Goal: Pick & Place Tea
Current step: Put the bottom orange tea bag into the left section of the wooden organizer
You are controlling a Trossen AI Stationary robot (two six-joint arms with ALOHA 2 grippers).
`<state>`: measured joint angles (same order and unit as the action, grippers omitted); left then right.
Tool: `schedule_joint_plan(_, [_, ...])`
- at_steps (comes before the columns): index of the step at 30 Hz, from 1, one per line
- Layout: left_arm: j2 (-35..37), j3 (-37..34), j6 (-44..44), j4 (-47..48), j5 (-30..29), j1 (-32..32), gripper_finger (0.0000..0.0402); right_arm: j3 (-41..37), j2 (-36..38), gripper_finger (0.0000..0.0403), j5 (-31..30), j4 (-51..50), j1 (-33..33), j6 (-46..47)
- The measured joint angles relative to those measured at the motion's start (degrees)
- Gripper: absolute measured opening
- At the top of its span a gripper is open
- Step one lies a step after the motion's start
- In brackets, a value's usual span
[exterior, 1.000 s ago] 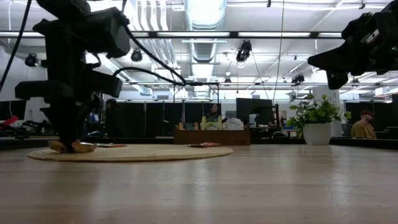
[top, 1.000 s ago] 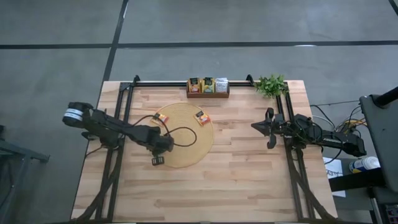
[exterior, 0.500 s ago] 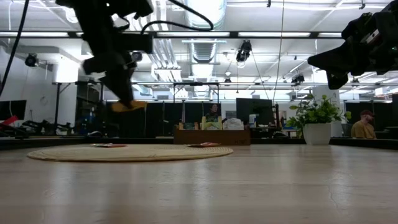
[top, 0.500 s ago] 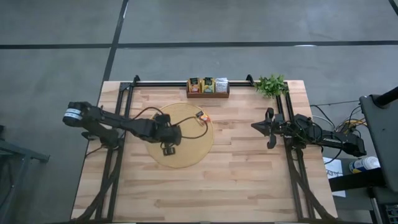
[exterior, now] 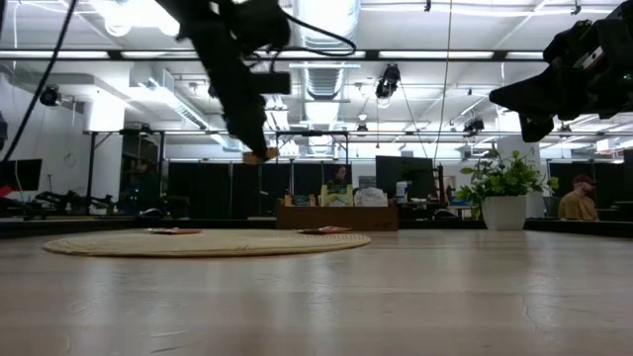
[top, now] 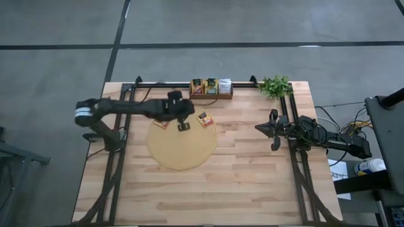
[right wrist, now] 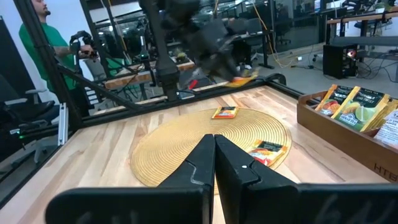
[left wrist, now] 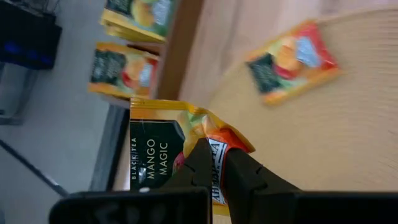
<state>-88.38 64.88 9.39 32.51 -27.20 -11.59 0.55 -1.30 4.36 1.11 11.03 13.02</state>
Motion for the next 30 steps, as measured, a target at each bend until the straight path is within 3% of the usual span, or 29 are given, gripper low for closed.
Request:
schedule_joint_plan(5, [-7.7,8.4,4.9,-0.4,0.1,-5.0,0.0014,0.0,0.0,0.0009,0.0,0.0,0.0,0.0])
schedule_joint_plan(12, [-17.5,17.4,5.5,-1.0,0.1,-10.9,0.0014,0.0,0.0,0.0009,0.0,0.0,0.0,0.0])
schedule_joint_plan(23, [-27.1,26.8,10.3,-1.6,2.2,-14.3,0.0014,0.0,0.0,0.0009,0.0,0.0,0.0,0.0])
schedule_joint_plan(30, [-30.3,28.5,11.0,-1.6,2.2,-15.5,0.0014,0.0,0.0,0.0009,0.0,0.0,0.0,0.0])
